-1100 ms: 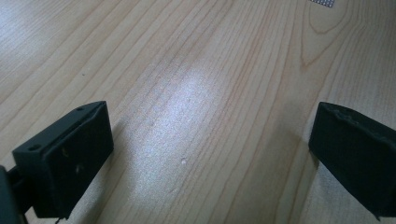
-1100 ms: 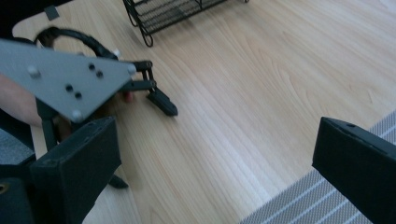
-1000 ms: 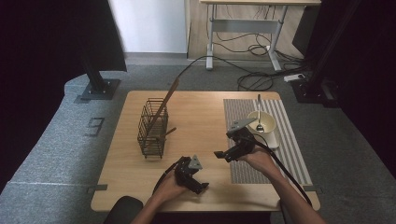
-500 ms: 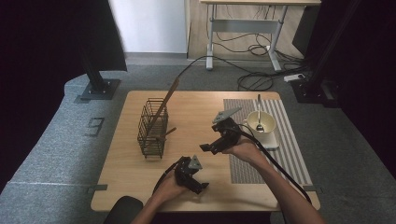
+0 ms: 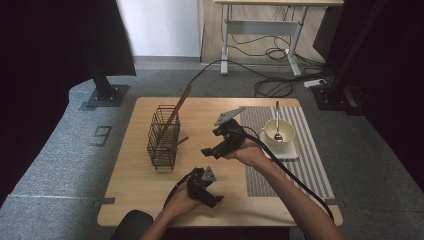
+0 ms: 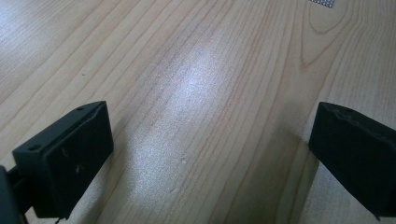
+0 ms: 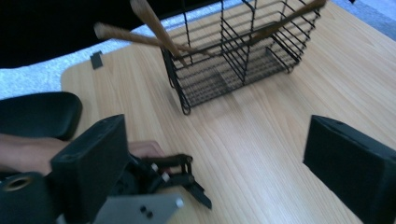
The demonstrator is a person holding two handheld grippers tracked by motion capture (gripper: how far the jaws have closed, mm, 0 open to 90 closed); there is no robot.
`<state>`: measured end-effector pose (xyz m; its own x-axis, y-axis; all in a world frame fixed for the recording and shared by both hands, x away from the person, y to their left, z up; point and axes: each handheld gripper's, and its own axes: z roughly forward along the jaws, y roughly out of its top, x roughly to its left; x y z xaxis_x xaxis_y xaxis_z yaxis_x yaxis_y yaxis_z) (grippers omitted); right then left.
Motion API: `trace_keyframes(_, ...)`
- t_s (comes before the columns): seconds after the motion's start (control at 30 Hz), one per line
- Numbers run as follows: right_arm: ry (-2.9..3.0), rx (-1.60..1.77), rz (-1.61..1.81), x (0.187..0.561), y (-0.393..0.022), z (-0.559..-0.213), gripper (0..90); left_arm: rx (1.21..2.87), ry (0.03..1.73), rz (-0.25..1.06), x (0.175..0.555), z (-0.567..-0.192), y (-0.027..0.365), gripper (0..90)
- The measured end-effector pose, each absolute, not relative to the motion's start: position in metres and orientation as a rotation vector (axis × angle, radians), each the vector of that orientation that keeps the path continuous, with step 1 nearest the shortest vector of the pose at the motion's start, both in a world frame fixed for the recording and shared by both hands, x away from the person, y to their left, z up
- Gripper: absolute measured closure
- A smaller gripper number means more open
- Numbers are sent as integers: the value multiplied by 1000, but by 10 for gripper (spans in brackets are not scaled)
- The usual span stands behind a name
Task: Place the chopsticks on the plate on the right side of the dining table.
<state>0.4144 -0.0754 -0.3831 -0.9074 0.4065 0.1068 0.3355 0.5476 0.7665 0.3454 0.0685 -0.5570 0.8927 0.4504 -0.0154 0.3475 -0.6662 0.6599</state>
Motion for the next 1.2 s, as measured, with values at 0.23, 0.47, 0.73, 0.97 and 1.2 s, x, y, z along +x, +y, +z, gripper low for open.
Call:
trace_keyframes(0.23,2700,618,1315,417,-56,-377,125,2360,570,192,345,-557,68,0)
trace_keyframes(0.47,2706,601,1304,420,-37,-376,146,2360,570,194,345,-557,68,0)
trace_keyframes(0.73,2713,584,1287,423,-18,-378,255,2361,571,195,345,-557,68,0)
trace_keyframes(0.97,2714,557,1323,424,-7,-380,443,2365,569,195,345,-557,69,0)
trace_keyframes(1.2,2714,502,1292,420,1,-385,676,2369,564,192,346,-557,69,0)
